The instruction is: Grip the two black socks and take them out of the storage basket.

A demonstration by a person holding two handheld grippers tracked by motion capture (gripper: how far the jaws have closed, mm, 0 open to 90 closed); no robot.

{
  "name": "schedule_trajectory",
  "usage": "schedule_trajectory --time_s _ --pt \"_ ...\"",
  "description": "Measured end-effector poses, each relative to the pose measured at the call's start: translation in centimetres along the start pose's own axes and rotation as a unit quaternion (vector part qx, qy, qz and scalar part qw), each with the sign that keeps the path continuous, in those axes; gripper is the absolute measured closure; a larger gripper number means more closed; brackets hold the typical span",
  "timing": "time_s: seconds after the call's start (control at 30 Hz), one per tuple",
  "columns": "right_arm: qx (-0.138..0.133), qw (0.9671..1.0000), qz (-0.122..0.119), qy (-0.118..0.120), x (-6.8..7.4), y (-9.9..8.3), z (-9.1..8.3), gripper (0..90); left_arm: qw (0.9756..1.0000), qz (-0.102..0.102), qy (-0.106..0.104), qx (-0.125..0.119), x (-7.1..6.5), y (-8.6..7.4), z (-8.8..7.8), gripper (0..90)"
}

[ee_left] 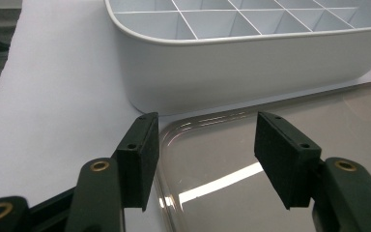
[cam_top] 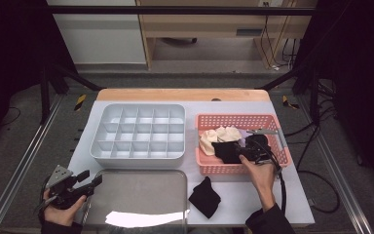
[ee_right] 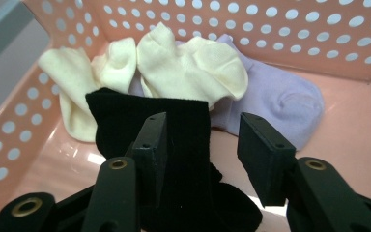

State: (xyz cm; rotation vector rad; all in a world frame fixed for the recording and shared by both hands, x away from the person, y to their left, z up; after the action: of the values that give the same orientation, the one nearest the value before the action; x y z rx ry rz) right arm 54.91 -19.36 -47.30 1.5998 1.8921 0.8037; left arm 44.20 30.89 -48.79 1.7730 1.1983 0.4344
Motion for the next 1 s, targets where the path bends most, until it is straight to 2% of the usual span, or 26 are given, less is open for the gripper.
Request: schedule_trajectory --time_s 0.2,0.3,0.47,0.53,0.6,0.7,0.87,0.93,0.97,1.0 --pt "0.01 0.9999 0.005 0.011 0.2 -0.1 0.3 59.9 1.0 0.003 -0.001 0.002 -0.2 0.0 0.2 41.0" --pt "0.02 0.9997 0.011 0.008 0.1 -0.2 0.4 63.4 1.0 0.002 0.001 0.003 -0.1 0.0 0.2 41.0" --pt "0.031 0.9994 0.013 0.0 -0.1 -0.3 0.6 73.1 1.0 0.004 0.001 0.005 -0.1 0.0 0.2 41.0" --pt "0.036 0.9993 0.012 0.003 0.0 -0.4 0.6 80.5 1.0 0.005 0.001 0.005 -0.1 0.0 0.2 41.1" --pt "0.038 0.9992 0.011 0.006 0.1 -0.4 0.5 82.7 1.0 0.004 0.0 0.004 -0.1 0.0 0.2 41.1" --pt "0.035 0.9992 0.012 0.014 0.1 -0.3 0.4 88.2 1.0 0.003 0.0 0.003 -0.1 0.0 0.2 41.1" --pt "0.028 0.9992 0.016 0.025 0.1 -0.1 -0.2 89.0 1.0 0.004 0.0 0.004 -0.1 0.0 0.2 41.1" --pt "0.017 0.9993 0.02 0.025 0.0 0.1 -0.5 89.1 1.0 0.004 -0.001 0.004 -0.1 0.0 0.2 41.1" --pt "0.002 0.9993 0.024 0.03 -0.1 0.4 -0.9 89.1 1.0 0.003 -0.001 0.003 -0.1 0.0 0.2 41.1" --pt "0.002 0.9993 0.024 0.03 -0.1 0.4 -0.9 89.1 1.0 0.003 -0.001 0.003 -0.1 0.0 0.2 41.1"
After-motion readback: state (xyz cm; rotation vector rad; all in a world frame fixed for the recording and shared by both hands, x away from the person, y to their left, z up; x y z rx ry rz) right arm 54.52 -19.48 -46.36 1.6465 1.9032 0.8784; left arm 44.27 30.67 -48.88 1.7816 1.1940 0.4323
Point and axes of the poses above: each handheld gripper's, and its own axes: z roughly forward along the jaws, y roughly out of its top, x roughly to its left, the point moved 7 cm from there along z, roughly forward along the jaws, and after that the axes turned 7 degrees about -y, right-handed, at the moved point
